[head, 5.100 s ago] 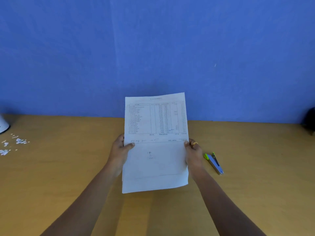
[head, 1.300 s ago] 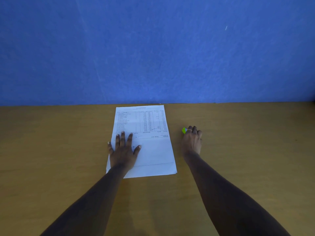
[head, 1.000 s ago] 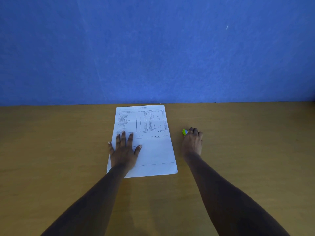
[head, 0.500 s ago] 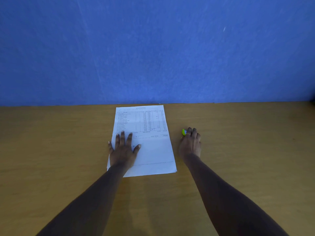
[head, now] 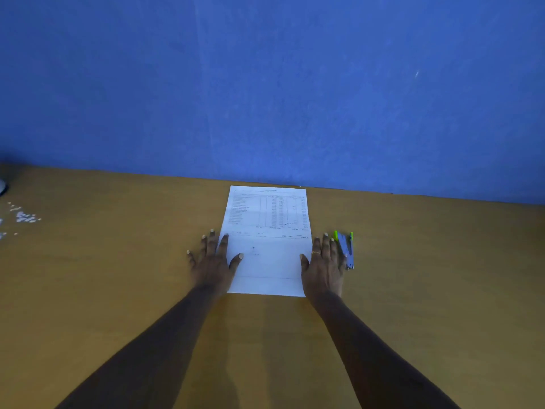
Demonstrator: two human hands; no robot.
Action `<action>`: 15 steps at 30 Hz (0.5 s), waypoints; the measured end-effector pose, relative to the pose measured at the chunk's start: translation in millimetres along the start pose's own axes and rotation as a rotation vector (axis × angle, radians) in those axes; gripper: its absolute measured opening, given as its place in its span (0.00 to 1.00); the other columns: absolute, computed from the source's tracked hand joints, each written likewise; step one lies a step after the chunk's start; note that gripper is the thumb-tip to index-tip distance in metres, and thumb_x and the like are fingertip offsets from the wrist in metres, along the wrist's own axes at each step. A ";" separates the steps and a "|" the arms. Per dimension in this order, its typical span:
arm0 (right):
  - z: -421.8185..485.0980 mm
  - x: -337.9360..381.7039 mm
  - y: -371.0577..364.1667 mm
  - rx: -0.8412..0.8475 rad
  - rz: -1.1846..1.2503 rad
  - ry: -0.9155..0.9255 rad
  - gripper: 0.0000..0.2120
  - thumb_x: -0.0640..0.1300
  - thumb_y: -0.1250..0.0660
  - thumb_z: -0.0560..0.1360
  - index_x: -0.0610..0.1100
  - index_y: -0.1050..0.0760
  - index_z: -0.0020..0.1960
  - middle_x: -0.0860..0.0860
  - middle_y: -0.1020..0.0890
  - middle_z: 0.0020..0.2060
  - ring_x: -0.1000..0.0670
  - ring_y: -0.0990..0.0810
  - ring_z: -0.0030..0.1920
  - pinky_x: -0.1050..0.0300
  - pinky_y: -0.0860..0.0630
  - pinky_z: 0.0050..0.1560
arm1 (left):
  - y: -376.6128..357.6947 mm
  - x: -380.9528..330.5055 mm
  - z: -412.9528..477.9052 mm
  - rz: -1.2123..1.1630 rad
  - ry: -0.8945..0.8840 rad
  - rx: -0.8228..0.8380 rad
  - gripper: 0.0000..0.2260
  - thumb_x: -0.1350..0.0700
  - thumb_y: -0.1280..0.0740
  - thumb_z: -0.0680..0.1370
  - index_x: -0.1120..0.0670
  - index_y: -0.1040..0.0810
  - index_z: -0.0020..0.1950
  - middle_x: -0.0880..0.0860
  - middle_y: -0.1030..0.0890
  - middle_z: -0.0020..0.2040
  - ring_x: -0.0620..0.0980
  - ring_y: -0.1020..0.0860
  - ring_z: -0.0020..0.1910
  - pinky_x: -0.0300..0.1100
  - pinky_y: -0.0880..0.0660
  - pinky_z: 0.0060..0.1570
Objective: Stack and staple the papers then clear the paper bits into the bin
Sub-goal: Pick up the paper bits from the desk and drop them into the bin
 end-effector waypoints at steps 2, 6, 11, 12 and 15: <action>-1.2 7.4 1.5 0.019 0.012 0.028 0.26 0.51 0.50 0.81 0.42 0.49 0.75 0.46 0.47 0.76 0.46 0.51 0.76 0.44 0.53 0.74 | 6.4 5.8 -0.9 -0.005 -0.001 0.000 0.29 0.40 0.50 0.79 0.50 0.53 0.76 0.52 0.56 0.77 0.54 0.55 0.76 0.59 0.54 0.71; -7.8 42.6 -0.5 0.050 0.028 0.150 0.24 0.51 0.49 0.81 0.42 0.44 0.74 0.45 0.42 0.75 0.46 0.48 0.76 0.44 0.50 0.74 | 22.5 44.8 -17.0 -0.044 0.075 -0.023 0.29 0.41 0.48 0.79 0.50 0.52 0.76 0.52 0.55 0.77 0.53 0.53 0.76 0.58 0.52 0.72; -13.2 112.2 -10.9 0.089 0.058 0.290 0.22 0.49 0.50 0.81 0.43 0.43 0.74 0.47 0.42 0.75 0.48 0.48 0.76 0.47 0.50 0.75 | 44.3 121.5 -32.3 -0.069 0.179 -0.052 0.30 0.40 0.47 0.78 0.51 0.52 0.76 0.52 0.56 0.77 0.52 0.54 0.76 0.58 0.52 0.71; -14.4 127.1 -13.2 0.099 0.071 0.315 0.22 0.48 0.50 0.81 0.43 0.43 0.74 0.47 0.42 0.75 0.48 0.48 0.76 0.48 0.50 0.75 | 49.3 138.1 -33.1 -0.067 0.196 -0.062 0.30 0.40 0.47 0.78 0.51 0.51 0.76 0.52 0.55 0.77 0.52 0.54 0.76 0.58 0.52 0.71; -18.5 179.9 -23.2 0.113 0.106 0.398 0.22 0.47 0.50 0.81 0.42 0.41 0.73 0.45 0.41 0.74 0.47 0.46 0.75 0.49 0.48 0.74 | 68.1 195.6 -34.3 -0.032 0.241 -0.088 0.30 0.41 0.47 0.78 0.51 0.51 0.76 0.52 0.55 0.77 0.51 0.54 0.76 0.58 0.52 0.71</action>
Point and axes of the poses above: each hand's wrist, its own z-axis towards the middle knuckle, its own y-axis out of the back of the hand, x = y × z, the point moved 7 cm from there along z, towards the middle knuckle
